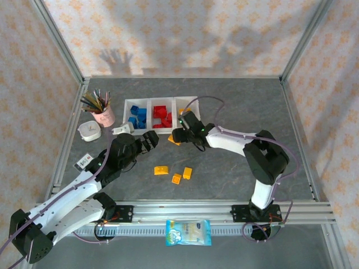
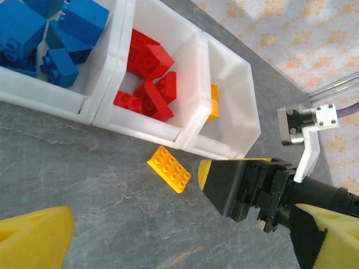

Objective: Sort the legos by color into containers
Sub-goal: Pick up the lego from the center of the table.

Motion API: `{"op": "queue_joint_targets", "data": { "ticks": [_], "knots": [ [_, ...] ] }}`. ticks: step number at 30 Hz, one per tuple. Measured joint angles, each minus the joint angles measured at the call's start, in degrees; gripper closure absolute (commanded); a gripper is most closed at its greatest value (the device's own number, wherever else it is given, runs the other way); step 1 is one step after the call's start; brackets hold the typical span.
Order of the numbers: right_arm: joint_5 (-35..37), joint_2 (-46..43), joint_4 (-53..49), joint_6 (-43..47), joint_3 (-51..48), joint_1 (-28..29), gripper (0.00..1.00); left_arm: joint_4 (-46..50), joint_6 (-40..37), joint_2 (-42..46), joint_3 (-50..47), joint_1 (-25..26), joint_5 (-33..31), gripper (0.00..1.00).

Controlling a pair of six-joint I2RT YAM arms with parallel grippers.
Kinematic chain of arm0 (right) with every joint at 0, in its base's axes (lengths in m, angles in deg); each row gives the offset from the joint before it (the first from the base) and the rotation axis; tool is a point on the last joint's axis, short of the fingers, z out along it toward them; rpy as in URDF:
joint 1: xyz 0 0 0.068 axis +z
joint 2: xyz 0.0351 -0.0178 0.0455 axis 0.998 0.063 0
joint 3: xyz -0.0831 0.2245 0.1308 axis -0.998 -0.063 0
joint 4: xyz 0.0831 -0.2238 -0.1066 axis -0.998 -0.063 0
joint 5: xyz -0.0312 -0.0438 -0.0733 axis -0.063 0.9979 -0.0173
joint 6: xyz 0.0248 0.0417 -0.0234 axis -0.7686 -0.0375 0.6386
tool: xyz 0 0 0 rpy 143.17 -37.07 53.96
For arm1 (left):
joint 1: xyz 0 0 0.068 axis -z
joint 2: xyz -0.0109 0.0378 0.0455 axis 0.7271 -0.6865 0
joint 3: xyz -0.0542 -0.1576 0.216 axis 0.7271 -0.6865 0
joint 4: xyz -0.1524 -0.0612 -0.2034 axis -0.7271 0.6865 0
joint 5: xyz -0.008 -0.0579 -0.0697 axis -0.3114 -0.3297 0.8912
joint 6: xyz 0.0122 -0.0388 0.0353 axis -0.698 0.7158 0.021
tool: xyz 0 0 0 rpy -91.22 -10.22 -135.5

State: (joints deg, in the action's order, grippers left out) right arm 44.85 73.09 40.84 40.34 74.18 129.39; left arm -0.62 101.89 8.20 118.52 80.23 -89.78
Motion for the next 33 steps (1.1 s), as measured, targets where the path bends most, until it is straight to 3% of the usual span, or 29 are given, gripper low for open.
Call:
{"op": "queue_joint_targets", "data": {
  "ticks": [17, 33],
  "knots": [
    [-1.7, 6.9, 5.0, 3.6, 0.7, 1.1, 0.17, 2.4, 2.1, 3.4, -2.1, 0.0, -2.8, 0.01],
    [1.5, 11.2, 4.0, 5.3, 5.0, 6.8, 0.32, 3.9, 2.1, 3.8, -2.1, 0.0, -4.1, 0.01]
  ]
}}
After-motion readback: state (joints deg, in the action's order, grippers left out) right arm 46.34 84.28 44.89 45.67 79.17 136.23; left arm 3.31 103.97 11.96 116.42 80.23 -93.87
